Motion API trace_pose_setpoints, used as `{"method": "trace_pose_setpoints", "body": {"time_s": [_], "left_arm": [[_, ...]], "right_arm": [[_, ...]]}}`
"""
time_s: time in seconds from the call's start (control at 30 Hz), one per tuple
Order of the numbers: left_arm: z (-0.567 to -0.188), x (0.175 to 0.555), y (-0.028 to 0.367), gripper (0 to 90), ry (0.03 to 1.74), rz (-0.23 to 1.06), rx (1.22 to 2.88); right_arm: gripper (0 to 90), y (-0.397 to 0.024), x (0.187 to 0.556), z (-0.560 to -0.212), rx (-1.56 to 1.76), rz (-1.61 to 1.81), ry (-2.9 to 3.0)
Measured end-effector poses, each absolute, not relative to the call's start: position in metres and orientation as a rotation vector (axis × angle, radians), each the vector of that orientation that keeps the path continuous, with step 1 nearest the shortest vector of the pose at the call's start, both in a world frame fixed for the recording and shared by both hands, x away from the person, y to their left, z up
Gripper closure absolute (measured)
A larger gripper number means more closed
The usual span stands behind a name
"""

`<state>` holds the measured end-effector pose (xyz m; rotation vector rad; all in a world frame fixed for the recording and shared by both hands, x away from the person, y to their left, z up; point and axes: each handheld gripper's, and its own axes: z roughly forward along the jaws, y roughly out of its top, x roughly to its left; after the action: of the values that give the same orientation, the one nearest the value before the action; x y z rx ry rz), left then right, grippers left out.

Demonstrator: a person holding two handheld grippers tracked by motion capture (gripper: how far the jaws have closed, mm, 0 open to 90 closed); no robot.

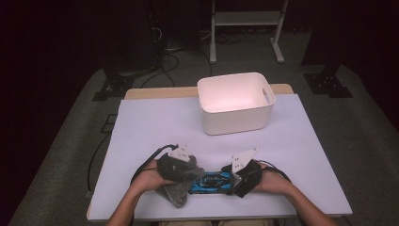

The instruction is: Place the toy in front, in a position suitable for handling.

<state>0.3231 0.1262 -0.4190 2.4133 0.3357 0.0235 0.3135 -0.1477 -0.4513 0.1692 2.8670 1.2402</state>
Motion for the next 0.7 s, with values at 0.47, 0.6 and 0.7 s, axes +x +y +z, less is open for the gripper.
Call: {"method": "trace_pose_setpoints", "body": {"time_s": [0.47,0.6,0.7], "left_arm": [[-0.410,0.329,0.084,73.3,0.247,0.019,2.488],[-0.406,0.335,0.067,73.3,0.199,0.004,2.514],[-0.405,0.337,0.058,73.2,0.174,-0.012,2.528]], "right_arm": [[20.7,-0.150,0.306,-0.458,0.192,1.261,2.793],[20.6,-0.151,0.306,-0.459,0.201,1.267,2.791],[20.6,-0.153,0.306,-0.460,0.204,1.278,2.788]]}}
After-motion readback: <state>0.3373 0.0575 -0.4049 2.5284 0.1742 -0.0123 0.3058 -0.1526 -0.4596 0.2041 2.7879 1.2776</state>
